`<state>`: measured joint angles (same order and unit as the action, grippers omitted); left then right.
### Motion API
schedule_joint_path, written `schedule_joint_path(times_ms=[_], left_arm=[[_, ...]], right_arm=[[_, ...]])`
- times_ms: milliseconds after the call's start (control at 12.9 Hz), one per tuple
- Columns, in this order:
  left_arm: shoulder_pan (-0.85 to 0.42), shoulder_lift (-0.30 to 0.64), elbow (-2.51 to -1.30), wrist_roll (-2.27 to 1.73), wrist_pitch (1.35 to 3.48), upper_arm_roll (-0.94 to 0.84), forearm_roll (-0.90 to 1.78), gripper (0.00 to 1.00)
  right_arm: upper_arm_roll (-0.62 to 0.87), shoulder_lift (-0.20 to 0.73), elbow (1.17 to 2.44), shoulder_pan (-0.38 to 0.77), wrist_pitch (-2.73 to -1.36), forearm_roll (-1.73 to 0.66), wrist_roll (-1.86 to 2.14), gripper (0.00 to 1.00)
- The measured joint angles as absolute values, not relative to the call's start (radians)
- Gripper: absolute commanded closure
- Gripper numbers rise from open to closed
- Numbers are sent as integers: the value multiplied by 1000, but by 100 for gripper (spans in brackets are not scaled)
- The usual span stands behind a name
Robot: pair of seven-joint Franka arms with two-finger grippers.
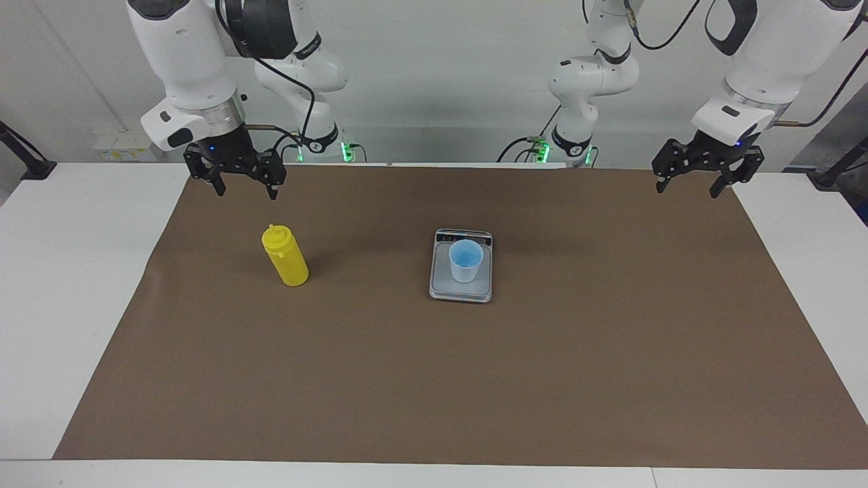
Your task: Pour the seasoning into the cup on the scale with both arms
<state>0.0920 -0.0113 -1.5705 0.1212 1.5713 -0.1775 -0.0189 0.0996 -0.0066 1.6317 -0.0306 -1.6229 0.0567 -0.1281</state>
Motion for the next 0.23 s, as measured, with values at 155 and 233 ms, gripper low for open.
schedule_joint_path(times_ms=[155,233], left_arm=[[92,-11,-1571,121,1571,-178,-18,0],[92,-11,-1571,121,1571,-178,-18,0]], right_arm=[[100,-6,1635,-31,-1629,57,-128,0],[100,-6,1636,-31,-1630,57,-128,0]])
